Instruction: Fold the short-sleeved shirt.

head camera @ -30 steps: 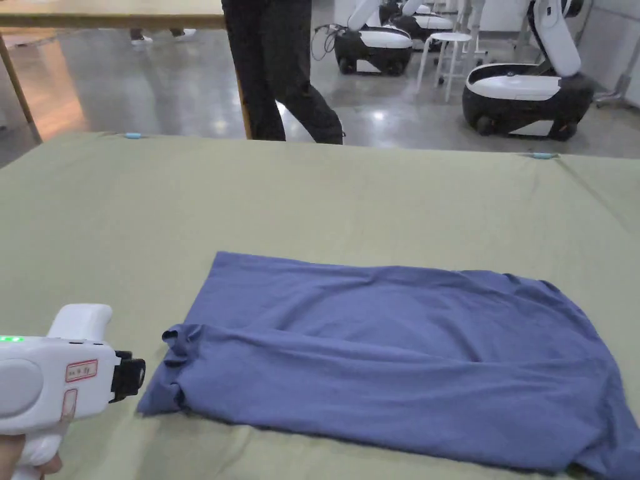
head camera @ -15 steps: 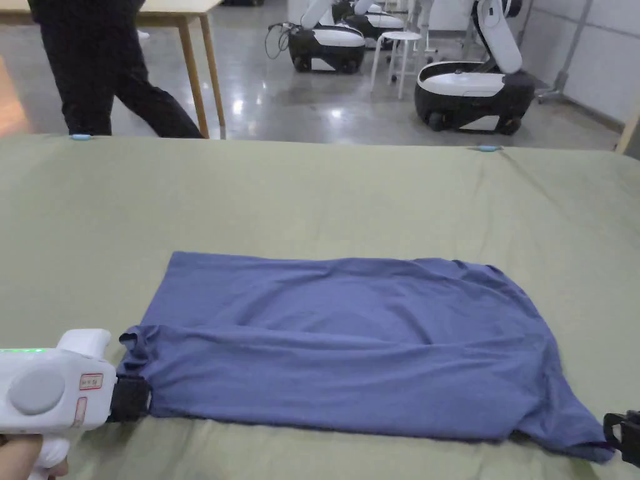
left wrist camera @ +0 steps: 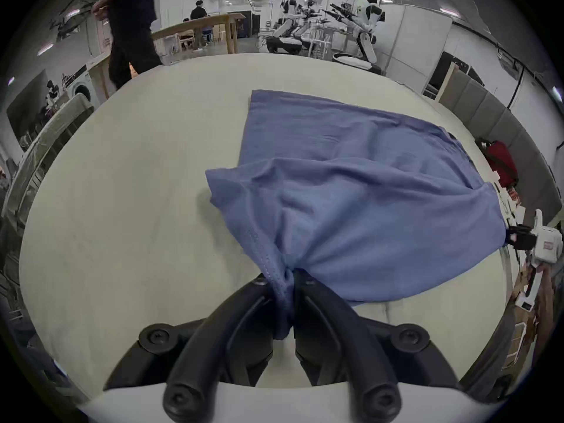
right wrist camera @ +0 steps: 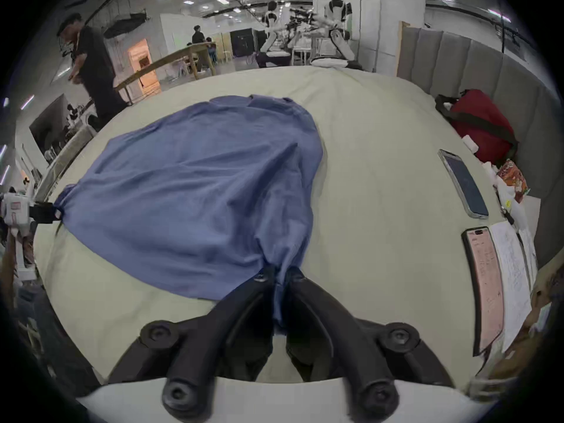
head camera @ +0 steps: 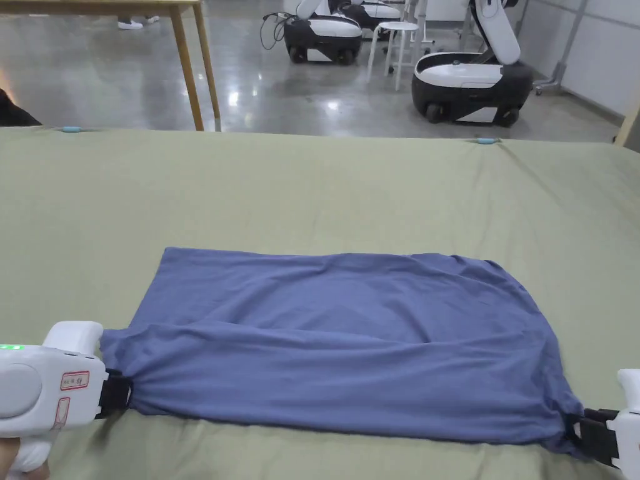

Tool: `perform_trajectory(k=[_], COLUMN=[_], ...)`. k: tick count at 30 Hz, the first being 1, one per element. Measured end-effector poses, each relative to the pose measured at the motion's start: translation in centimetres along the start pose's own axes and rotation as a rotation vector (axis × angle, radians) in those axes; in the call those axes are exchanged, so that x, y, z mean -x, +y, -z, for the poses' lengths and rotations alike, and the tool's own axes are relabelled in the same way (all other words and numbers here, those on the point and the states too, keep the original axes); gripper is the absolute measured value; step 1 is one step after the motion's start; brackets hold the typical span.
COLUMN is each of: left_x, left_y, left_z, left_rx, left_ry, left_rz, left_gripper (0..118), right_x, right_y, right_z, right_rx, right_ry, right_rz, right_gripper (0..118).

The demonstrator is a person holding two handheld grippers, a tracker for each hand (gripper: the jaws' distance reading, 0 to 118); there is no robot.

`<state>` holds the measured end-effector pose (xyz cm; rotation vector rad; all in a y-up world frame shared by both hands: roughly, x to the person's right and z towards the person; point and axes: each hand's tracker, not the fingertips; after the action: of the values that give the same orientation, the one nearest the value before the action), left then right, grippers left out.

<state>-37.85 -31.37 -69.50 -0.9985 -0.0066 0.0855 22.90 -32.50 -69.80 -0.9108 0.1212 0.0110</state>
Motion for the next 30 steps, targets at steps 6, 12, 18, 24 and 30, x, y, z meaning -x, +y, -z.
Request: perform_trajectory(k=[6, 12, 18, 24, 30], left_x=[-0.1, 0.1, 0.3, 0.6, 0.9], left_y=[0.1, -0.2, -1.6, -4.5, -8.9], left_z=[-1.3, -2.3, -4.8, -8.2, -11.2], left_rx=[-0.021, -0.034, -0.043, -0.049, -0.042], left_ry=[0.019, 0.018, 0.03, 0.012, 0.007], left_rz=[0.022, 0.008, 0.003, -0.011, -0.02], left_gripper=[8, 8, 8, 8, 8], right_x=[-0.9, -0.9, 0.1, 0.2, 0.8], right_y=[0.2, -0.1, -0.6, -2.7, -6.4], right_z=[-3.5, -5.6, -7.9, -11.3, -14.9], right_rx=[-0.044, -0.068, -0.084, -0.105, -0.105], right_ry=[-0.006, -0.016, -0.021, 0.011, 0.026], right_rz=[0.023, 0.008, 0.011, 0.038, 0.025], right_gripper=[5, 5, 5, 5, 5])
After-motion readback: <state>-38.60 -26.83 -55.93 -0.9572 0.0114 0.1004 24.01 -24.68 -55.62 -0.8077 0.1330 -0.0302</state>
